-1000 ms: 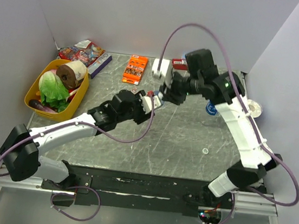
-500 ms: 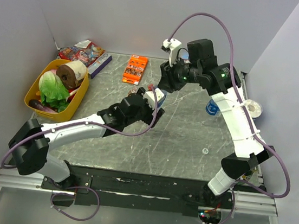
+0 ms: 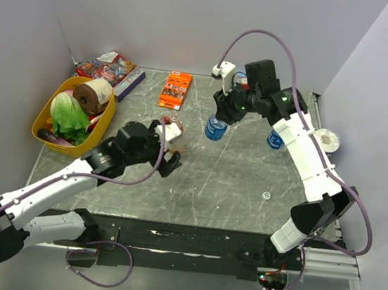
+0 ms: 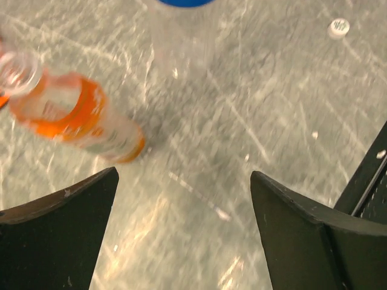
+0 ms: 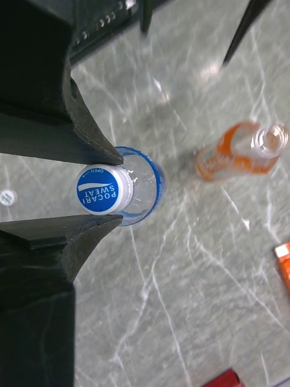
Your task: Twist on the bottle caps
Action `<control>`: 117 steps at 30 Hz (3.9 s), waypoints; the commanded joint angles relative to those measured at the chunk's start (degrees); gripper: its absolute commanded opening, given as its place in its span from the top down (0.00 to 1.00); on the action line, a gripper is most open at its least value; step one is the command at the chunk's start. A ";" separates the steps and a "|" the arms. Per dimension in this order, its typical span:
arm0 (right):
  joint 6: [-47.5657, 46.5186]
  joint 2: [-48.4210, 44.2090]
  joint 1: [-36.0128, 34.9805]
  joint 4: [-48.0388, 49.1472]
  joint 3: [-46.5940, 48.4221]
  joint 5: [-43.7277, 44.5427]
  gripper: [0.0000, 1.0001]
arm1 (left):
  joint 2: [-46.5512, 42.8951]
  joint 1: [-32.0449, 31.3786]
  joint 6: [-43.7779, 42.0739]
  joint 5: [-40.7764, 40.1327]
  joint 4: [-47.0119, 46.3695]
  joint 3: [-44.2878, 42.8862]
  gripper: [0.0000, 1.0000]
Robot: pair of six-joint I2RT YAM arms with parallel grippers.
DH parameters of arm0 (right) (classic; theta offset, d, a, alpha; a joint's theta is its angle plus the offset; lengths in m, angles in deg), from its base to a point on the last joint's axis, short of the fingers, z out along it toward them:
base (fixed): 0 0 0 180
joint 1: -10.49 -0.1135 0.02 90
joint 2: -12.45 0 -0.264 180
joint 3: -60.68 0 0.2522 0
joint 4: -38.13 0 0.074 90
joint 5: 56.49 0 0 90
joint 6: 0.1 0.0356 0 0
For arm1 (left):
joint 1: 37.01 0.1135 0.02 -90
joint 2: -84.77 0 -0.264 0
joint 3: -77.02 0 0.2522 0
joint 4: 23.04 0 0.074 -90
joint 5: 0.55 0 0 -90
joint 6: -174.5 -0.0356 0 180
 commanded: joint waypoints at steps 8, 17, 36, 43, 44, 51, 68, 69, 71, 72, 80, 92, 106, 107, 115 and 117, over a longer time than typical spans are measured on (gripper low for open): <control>-6.11 5.48 3.07 18.70 -5.89 6.46 1.00 | -5.10 8.58 2.25 10.31 7.59 -0.51 0.04; -5.76 12.08 3.86 21.86 -4.66 8.67 1.00 | -3.78 12.02 2.16 10.94 5.03 -1.82 0.04; -3.30 16.82 4.03 21.60 -2.99 12.63 0.50 | -3.34 13.17 1.55 12.86 4.86 -1.12 0.04; -2.07 18.06 4.56 22.04 -1.93 12.98 0.39 | -3.16 13.34 1.37 13.48 5.03 -1.21 0.04; -1.98 18.23 4.82 21.87 -1.49 12.98 0.39 | -3.08 13.34 1.37 13.57 5.03 -1.21 0.04; -1.63 19.11 5.70 21.87 -0.09 12.45 0.24 | -3.34 13.52 0.06 11.99 4.51 -0.68 0.04; 1.27 8.22 0.09 20.19 1.33 -10.73 0.00 | -11.59 22.73 1.36 6.01 11.01 -2.44 0.04; 0.92 8.21 -0.97 20.28 0.45 -13.19 0.00 | -12.03 25.44 2.67 5.49 11.45 -2.52 0.04; 0.31 8.74 -3.60 21.16 -1.13 -14.70 0.00 | -12.91 27.57 4.09 5.22 12.50 -2.87 0.04; 0.22 9.09 -4.40 22.03 -1.40 -15.14 0.00 | -13.18 29.15 4.36 5.39 13.38 -2.79 0.04; 0.83 16.46 -8.62 23.62 2.29 -13.22 0.00 | -16.78 30.13 3.75 8.38 15.93 -1.65 0.04; 0.22 21.13 -8.97 23.63 4.22 -9.70 0.26 | -15.82 30.13 3.83 10.84 13.56 -0.94 0.04; 0.56 13.75 -9.41 15.48 9.57 -11.45 0.86 | -10.91 29.69 -4.00 29.91 -9.60 10.30 0.04; 0.83 13.66 -9.41 14.15 11.24 -12.33 0.87 | -10.03 29.43 -3.73 31.31 -10.43 10.48 0.04; 6.10 12.35 -9.33 5.70 20.48 -17.25 0.90 | -3.17 23.19 -1.10 32.12 -26.77 11.98 0.04; 7.07 12.00 -9.33 4.82 20.66 -19.87 0.91 | -1.85 21.35 -0.21 29.23 -30.19 12.33 0.04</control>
